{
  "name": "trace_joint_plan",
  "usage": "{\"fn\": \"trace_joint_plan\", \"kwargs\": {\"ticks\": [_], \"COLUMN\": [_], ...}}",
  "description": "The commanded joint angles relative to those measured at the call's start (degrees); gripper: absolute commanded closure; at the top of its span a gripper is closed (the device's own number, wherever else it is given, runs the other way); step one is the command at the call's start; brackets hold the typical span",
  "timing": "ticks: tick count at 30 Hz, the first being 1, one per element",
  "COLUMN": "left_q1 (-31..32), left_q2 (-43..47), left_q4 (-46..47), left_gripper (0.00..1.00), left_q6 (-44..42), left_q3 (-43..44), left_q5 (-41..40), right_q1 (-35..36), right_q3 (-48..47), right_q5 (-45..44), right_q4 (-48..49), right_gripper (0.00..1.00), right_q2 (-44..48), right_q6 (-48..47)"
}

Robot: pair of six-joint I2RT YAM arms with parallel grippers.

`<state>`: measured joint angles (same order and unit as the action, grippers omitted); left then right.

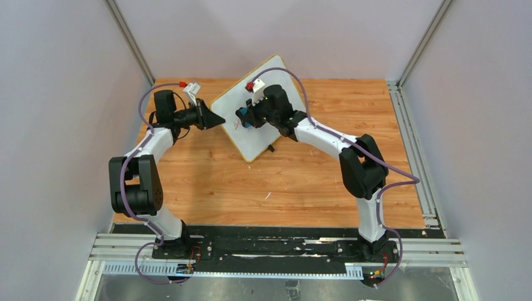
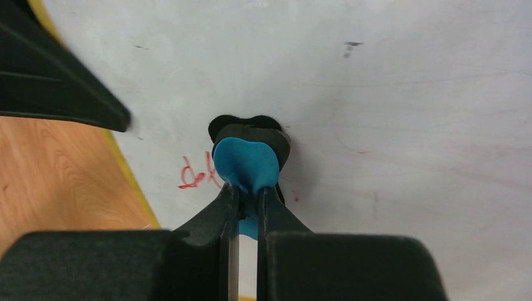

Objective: Erase the whiteboard

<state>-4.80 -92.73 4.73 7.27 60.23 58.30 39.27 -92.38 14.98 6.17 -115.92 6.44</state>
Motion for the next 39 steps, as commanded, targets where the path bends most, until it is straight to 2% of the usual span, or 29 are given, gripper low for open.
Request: {"fn": "trace_joint_plan", "kwargs": {"ticks": [1,7,24,30,39], "left_q1": [1.0,1.0,1.0,1.1,1.0], "left_q2": [-1.2,-1.1,-1.0,-1.3,-1.3], "left_q4": [-1.7,-1.6,-2.0,-2.1,-2.2], "left_gripper": [1.0,1.0,1.0,1.0,1.0], "left_q6": [-5.3,-5.3,-5.8,-5.9,-5.9], "left_q3": [0.3,0.2,0.3,0.3,0.4], "left_q5": [-0.9,-0.8,-0.8,-1.1,-1.3], "right_q1": [4.5,2.8,-12.2,-10.5,-2.2], "right_q3": [2.0,0.9,-5.4,-4.7,-5.2], "right_q5": [4.9,3.0,2.0,3.5,3.3], "right_q4": [3.5,2.2,-4.8,-4.2,-3.7], "right_gripper": [1.0,1.0,0.99,0.99,0.99], "right_q2": [-0.1,-1.9,-1.5,-1.4,-3.2], "right_q6": [2.9,1.9,-1.4,-0.5,-0.4]}}
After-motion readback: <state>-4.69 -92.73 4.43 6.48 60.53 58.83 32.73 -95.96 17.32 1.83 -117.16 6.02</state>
